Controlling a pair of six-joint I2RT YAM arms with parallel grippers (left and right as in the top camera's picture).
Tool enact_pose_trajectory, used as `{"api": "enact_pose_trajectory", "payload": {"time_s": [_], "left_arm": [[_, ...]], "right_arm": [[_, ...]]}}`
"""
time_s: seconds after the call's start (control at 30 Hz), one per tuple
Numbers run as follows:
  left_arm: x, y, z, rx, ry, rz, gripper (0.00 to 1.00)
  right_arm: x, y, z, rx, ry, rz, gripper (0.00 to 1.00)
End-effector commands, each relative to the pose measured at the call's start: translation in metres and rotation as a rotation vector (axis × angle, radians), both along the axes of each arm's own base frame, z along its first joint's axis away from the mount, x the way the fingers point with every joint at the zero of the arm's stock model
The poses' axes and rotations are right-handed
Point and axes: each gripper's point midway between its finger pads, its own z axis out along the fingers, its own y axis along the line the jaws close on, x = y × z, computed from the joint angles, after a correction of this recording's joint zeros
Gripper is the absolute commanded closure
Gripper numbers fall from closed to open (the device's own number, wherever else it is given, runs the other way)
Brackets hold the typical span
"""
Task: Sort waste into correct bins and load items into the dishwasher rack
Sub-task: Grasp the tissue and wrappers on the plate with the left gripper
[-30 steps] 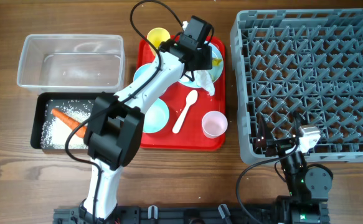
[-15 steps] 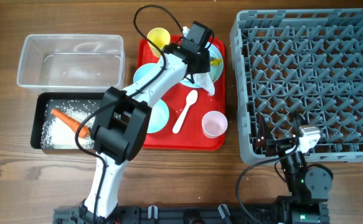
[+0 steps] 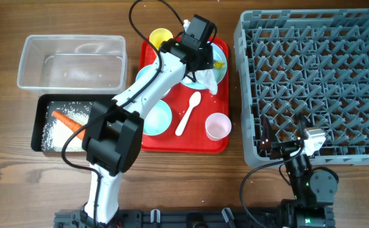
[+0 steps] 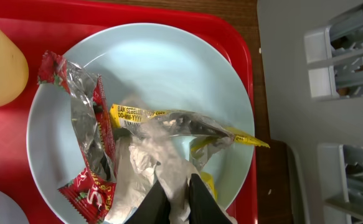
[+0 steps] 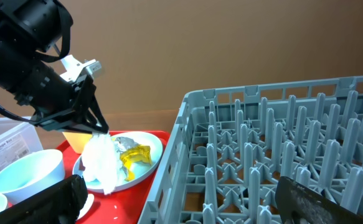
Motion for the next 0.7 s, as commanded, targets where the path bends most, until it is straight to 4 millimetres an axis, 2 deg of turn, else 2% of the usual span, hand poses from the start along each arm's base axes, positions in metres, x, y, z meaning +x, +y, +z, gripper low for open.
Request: {"api": "enact_pose_trajectory", "payload": {"time_s": [0.0,0.1,0.23,0.33,0.43,0.5,0.6,0.67], "left_arm": [[0.002,-0.001,0.017,-0.008,-0.036,0.002,0.96],[0.001,0.0,0.028,-0.019,-0.053,0.002,0.96],[-0.001,0.003,0.062,-0.049,-0.101,0.005,0.95],[-0.003,0.011,0.083,-0.064,-0.125,0.016,0.93],[-0.004,0.021,0.095,-0.066,-0.132,0.032,0.92],[0.001,0.042,0.1,-0.045,-0.138,0.076,0.92],[0.008,0.09,0.105,-0.014,-0.115,0.168,0.96],[0.015,0.15,0.106,0.009,-0.081,0.283,0.96]], "right_arm": [[-0.001,0.003,0.001,-0.013,-0.01,0.014,0.0],[-0.001,0.003,0.001,-0.013,-0.009,0.014,0.0],[-0.001,0.003,0.001,-0.013,-0.009,0.014,0.0],[-0.001,0.003,0.001,-0.013,-0.009,0.014,0.0],[-0.001,0.003,0.001,-0.013,-0.009,0.014,0.0],[-0.001,0.003,0.001,-0.013,-0.01,0.014,0.0],[-0.001,0.003,0.001,-0.013,-0.01,0.014,0.0],[-0.001,0.003,0.001,-0.013,-0.009,0.014,0.0]]}}
